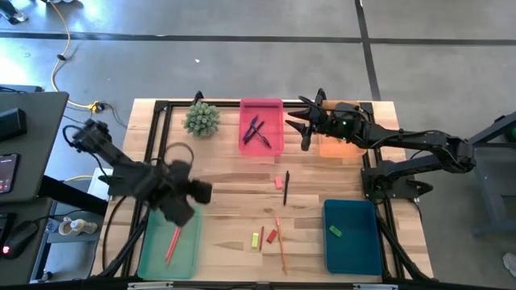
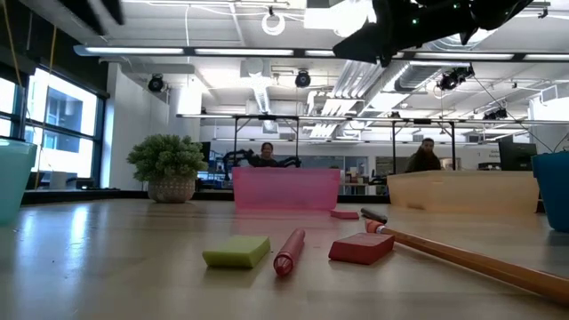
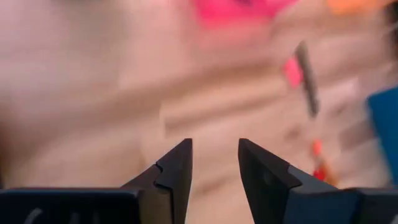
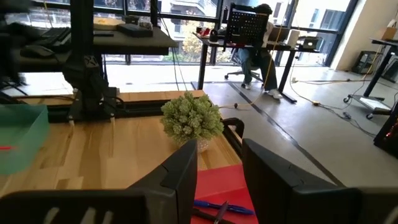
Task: Sort crayons/erasers/pens/pencils in bins
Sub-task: Put the black pen into the red bin
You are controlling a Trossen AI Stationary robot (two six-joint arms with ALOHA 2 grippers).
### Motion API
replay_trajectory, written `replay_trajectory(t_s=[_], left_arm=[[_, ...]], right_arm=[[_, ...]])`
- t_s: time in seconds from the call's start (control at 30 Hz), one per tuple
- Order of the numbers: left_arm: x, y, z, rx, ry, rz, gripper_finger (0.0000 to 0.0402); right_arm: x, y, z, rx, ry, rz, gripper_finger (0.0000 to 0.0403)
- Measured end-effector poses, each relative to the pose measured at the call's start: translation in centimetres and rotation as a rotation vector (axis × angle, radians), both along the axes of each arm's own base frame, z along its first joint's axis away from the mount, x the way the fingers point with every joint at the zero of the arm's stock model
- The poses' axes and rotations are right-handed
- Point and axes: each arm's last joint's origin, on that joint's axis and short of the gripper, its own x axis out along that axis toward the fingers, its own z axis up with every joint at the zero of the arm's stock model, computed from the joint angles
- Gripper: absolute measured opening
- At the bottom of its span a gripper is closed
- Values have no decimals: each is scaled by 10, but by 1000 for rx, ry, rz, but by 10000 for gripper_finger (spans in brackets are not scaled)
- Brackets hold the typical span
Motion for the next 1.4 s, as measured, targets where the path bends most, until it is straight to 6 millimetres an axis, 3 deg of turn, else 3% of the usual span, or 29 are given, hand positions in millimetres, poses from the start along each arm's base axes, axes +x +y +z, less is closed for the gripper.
replay_trajectory(t_s=[0.13,0.4,0.73,0.87,1.13,1.4], left_arm=[[-2,28,14,120,-11,-50,115],[-9,70,42,138,-45,-262,106],[-8,108,70,166,-208,-642,83],[-10,119,68,147,-180,-769,77],[-5,146,54,194,-50,-831,61],[1,168,-14,136,-52,-849,39]], right_arm=[[2,3,8,36,42,9,119],[11,6,39,109,118,-98,119],[45,-5,34,471,272,-242,119],[61,-7,21,601,412,-307,119],[86,5,-7,810,526,-387,119],[101,32,-31,1003,550,-502,119]])
